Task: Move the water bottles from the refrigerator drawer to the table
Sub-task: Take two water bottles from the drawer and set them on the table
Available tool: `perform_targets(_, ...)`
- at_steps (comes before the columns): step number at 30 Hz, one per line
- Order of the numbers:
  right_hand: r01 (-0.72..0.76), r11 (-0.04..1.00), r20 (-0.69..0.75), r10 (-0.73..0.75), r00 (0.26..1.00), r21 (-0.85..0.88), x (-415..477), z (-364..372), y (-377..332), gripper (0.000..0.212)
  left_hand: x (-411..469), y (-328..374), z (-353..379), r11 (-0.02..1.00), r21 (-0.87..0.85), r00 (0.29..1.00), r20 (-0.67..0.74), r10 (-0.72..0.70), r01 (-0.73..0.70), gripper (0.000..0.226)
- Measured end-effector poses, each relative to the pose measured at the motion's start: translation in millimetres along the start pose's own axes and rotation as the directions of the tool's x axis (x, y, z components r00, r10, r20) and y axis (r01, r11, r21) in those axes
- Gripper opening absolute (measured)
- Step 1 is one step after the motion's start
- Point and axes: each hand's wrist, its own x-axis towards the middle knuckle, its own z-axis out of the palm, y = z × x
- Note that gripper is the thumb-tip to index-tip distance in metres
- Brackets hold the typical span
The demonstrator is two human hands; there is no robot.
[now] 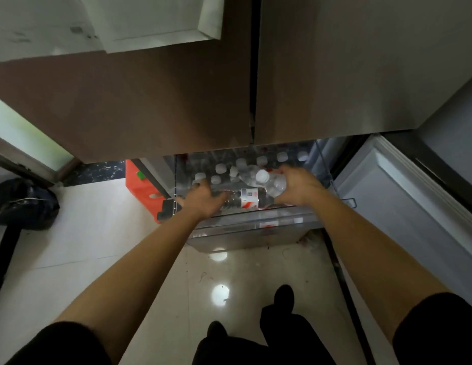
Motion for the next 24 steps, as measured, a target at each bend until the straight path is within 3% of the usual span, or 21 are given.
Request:
perform_targets(3, -0.015, 0.985, -0.065, 0.027, 0.998, 0.174, -21.9, -11.9, 26.5, 0.073, 18.6, 29.6, 18.7, 0.940, 0.315, 0.987, -0.050, 0.153, -0.130, 0.084)
perform_targets(8, -0.001, 0.923, -0.237, 0.100, 0.966, 0.385, -53.2, -9.8, 59.8, 0.072, 45.4, 86.5, 49.5, 0.725, 0.604, 0.915, 0.015, 0.404, -0.330, 0.089)
perform_targets(11, 0.010, 0.879, -0.281, 0.142, 0.949, 0.477, -60.1, -5.1, 69.1, 0.072, 57.1, 108.5, 60.2, 0.649, 0.649, 0.878, 0.063, 0.474, -0.397, 0.085)
perform_targets(16, 0.010, 0.881, -0.285, 0.143, 0.948, 0.474, -55.3, 3.8, 71.5, 0.072, 70.5, 115.6, 69.6, 0.587, 0.727, 0.881, 0.053, 0.470, -0.357, 0.092)
perform_targets(24, -0.054, 0.912, -0.286, 0.184, 0.940, 0.407, -47.2, 14.8, 68.5, 0.077, 64.7, 116.0, 75.4, 0.648, 0.705, 0.920, 0.017, 0.392, -0.289, 0.091)
